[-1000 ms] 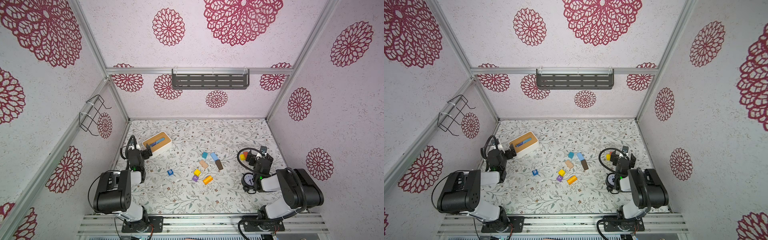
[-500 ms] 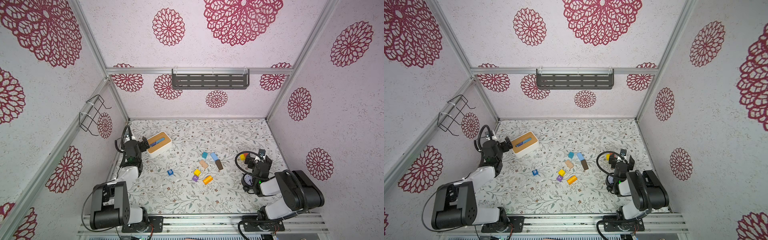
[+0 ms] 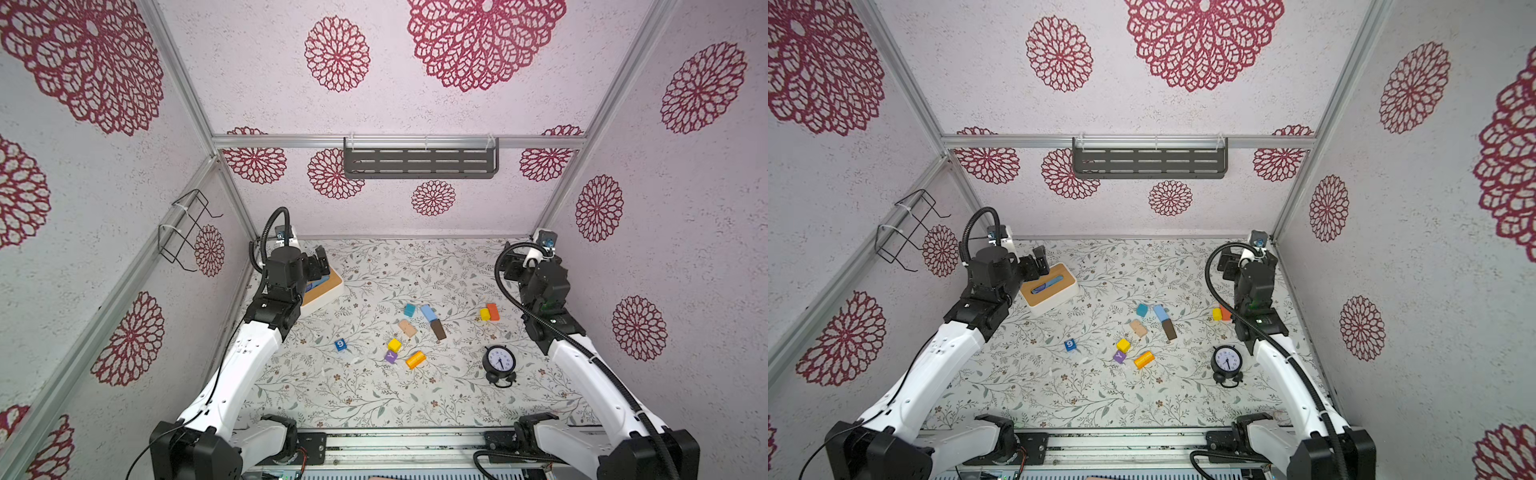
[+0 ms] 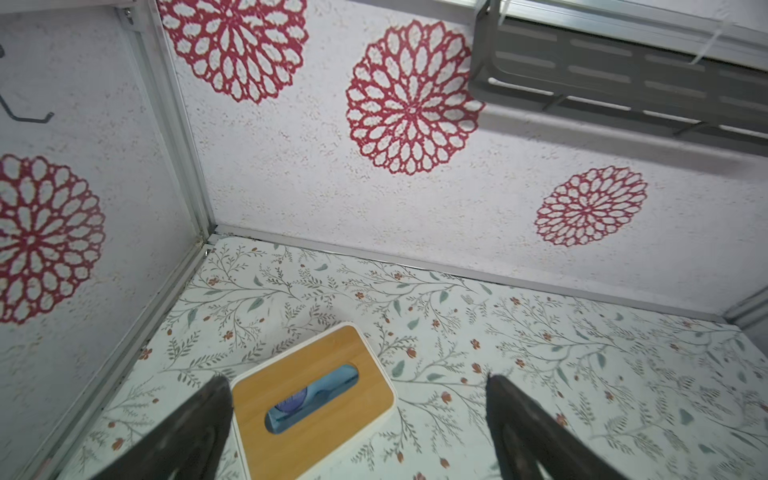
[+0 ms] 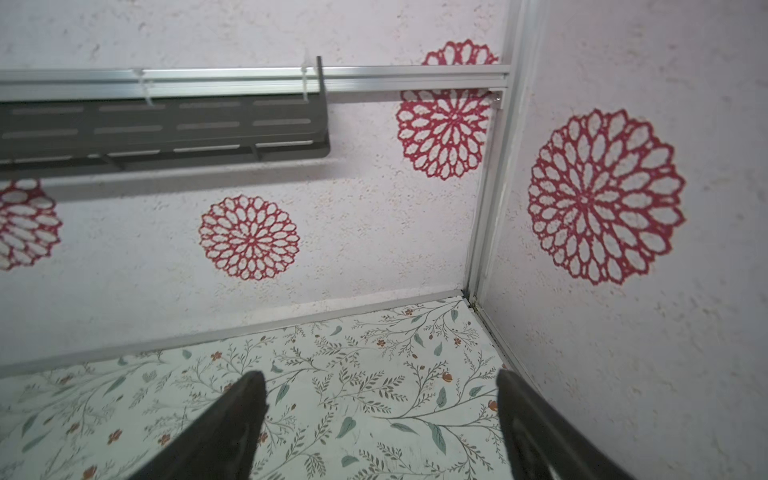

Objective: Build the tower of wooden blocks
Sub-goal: 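Move the right gripper over the blocks while the left gripper advances toward them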

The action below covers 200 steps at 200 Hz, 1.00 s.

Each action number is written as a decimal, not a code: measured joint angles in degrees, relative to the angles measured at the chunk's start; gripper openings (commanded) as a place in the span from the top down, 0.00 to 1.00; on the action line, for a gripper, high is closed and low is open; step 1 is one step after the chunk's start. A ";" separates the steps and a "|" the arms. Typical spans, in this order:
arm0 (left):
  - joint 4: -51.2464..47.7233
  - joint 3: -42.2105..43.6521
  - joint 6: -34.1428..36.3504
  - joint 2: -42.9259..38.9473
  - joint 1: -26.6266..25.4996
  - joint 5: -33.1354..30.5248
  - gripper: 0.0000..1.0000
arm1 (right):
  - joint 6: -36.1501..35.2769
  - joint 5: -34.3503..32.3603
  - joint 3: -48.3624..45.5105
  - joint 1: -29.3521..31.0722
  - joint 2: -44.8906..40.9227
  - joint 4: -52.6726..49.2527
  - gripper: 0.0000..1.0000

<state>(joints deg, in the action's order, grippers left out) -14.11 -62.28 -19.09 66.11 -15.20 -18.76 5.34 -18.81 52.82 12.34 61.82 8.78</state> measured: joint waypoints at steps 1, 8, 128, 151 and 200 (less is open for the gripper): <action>-0.28 -0.11 -0.09 -0.13 -0.13 -0.07 0.03 | 0.07 0.09 0.22 0.07 0.00 -0.42 0.21; -2.75 -0.85 -1.05 -1.33 -1.60 -0.68 0.03 | 0.85 1.09 2.23 0.90 0.26 -5.05 0.24; -24.46 10.29 -18.34 -4.11 -22.16 -5.64 0.03 | 5.99 16.96 0.17 14.67 6.38 -36.13 0.45; -24.72 10.38 -22.95 -4.11 -22.56 -7.74 0.03 | 6.32 17.68 -0.72 15.45 8.33 -36.11 0.45; -20.22 14.27 -23.54 -4.17 -22.56 -7.74 0.03 | 4.81 18.67 1.92 16.11 18.58 -35.93 0.51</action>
<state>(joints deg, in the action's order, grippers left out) -34.33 -48.01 -42.63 61.93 -37.76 -26.50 10.15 -0.14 54.74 28.45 80.40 -27.16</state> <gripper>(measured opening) 0.974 0.487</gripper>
